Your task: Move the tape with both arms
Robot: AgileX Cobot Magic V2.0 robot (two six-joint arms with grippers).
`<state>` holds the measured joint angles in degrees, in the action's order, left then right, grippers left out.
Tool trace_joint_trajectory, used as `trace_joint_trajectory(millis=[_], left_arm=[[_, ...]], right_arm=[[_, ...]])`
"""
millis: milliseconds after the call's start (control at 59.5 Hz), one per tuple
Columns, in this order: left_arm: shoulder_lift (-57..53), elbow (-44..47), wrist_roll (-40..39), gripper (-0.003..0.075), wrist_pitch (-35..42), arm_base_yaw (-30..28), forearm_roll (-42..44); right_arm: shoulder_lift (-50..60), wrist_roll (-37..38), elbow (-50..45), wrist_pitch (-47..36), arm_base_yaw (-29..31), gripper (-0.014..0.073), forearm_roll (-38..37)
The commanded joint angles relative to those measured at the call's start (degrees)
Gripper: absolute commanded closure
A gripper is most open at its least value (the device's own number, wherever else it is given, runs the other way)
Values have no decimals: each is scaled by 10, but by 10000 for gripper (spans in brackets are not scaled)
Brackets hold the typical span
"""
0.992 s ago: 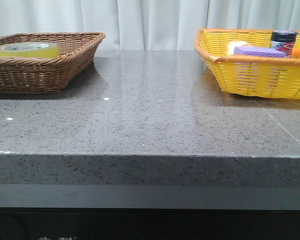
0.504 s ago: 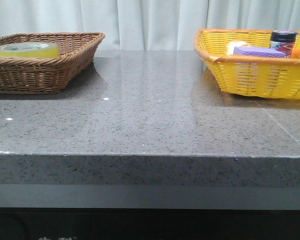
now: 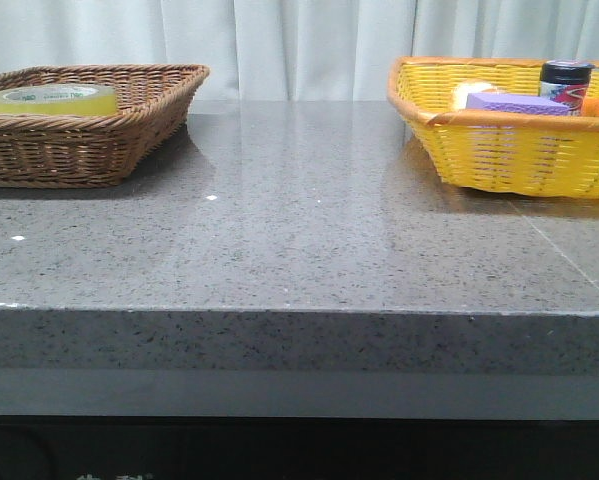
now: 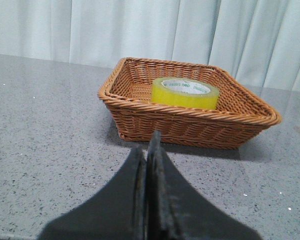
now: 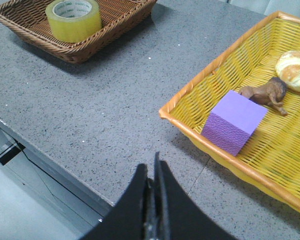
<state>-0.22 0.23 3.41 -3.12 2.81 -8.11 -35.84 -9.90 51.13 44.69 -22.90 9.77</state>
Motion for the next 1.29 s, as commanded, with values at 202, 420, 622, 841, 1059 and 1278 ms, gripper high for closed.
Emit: trace_joint_trajectory(millis=[202, 420, 622, 841, 1059, 1278], left_arm=[[-10, 4, -1, 741, 51, 0, -7], [-10, 4, -1, 741, 51, 0, -7], [-10, 4, -1, 741, 51, 0, -7], [-10, 4, -1, 741, 51, 0, -7], [-10, 4, -1, 741, 51, 0, -7], [-10, 4, -1, 741, 51, 0, -7]], right_arm=[[0, -2, 12, -38, 4, 662, 4], [0, -2, 12, -38, 4, 662, 4], [0, -2, 12, -38, 4, 662, 4], [1, -2, 10, -41, 4, 662, 4], [28, -2, -57, -78, 25, 662, 5], [129, -2, -225, -155, 83, 662, 5]])
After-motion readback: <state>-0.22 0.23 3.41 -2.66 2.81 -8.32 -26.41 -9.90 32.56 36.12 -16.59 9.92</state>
